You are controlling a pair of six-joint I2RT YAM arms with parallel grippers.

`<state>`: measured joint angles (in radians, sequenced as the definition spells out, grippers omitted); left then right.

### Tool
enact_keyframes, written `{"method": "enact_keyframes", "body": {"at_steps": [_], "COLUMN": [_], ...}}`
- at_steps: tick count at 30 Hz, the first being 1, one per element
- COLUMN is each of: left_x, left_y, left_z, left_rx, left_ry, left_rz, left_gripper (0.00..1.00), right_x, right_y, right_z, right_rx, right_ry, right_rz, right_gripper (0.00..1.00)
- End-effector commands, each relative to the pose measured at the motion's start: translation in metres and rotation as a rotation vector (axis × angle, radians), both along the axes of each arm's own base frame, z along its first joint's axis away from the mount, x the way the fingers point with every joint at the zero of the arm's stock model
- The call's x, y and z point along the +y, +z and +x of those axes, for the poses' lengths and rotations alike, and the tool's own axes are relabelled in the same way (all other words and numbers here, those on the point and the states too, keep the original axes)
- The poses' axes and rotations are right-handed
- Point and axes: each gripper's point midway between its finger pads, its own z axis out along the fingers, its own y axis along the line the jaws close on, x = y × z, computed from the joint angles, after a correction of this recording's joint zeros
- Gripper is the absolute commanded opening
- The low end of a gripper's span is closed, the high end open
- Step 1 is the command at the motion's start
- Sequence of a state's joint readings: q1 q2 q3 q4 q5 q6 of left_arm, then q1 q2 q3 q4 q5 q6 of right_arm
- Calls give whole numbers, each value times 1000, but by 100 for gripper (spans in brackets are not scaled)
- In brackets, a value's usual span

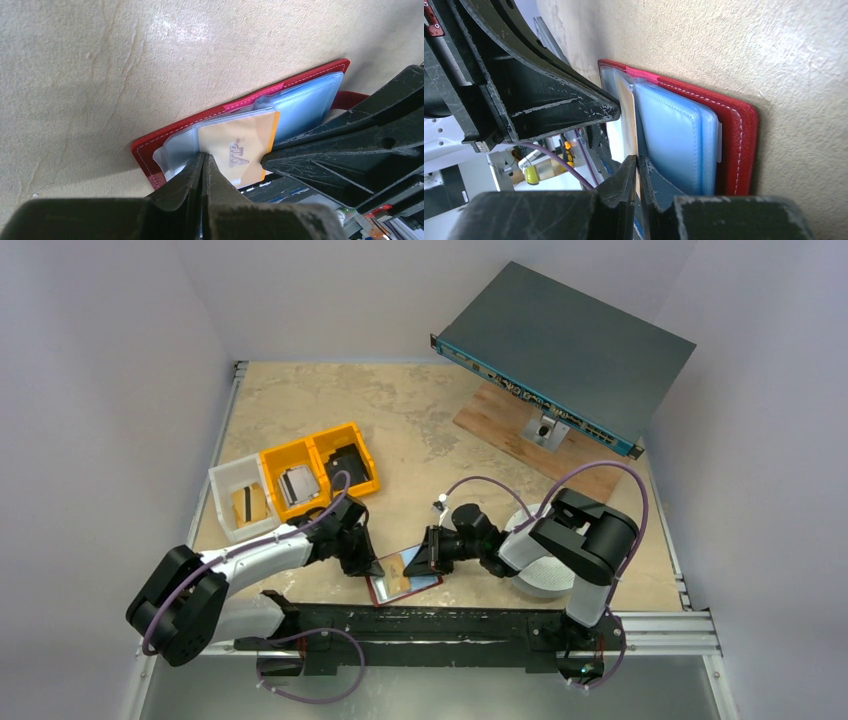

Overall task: Take the credit cards out of the card holder
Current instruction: Remove the credit card from the card holder.

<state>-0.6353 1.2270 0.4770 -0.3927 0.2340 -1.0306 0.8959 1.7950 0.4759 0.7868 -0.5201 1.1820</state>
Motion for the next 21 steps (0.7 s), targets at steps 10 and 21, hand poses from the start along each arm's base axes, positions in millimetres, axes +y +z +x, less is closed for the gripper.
{"method": "enact_keyframes", "body": {"at_steps": [10,21], "left_x": [19,24], "left_y": [-15,-17], "left_z": [-2,-3], "left_rx": [14,15], "left_ry": [14,12], "left_rz": [123,146], "left_gripper": [0,0], "right_x": [-5,-15], "right_y": [11,8], "right_z": [7,11], "right_rx": [-52,-76], "right_ry": [-27,-49], "right_rz": [0,-55], "right_gripper": [0,0]}}
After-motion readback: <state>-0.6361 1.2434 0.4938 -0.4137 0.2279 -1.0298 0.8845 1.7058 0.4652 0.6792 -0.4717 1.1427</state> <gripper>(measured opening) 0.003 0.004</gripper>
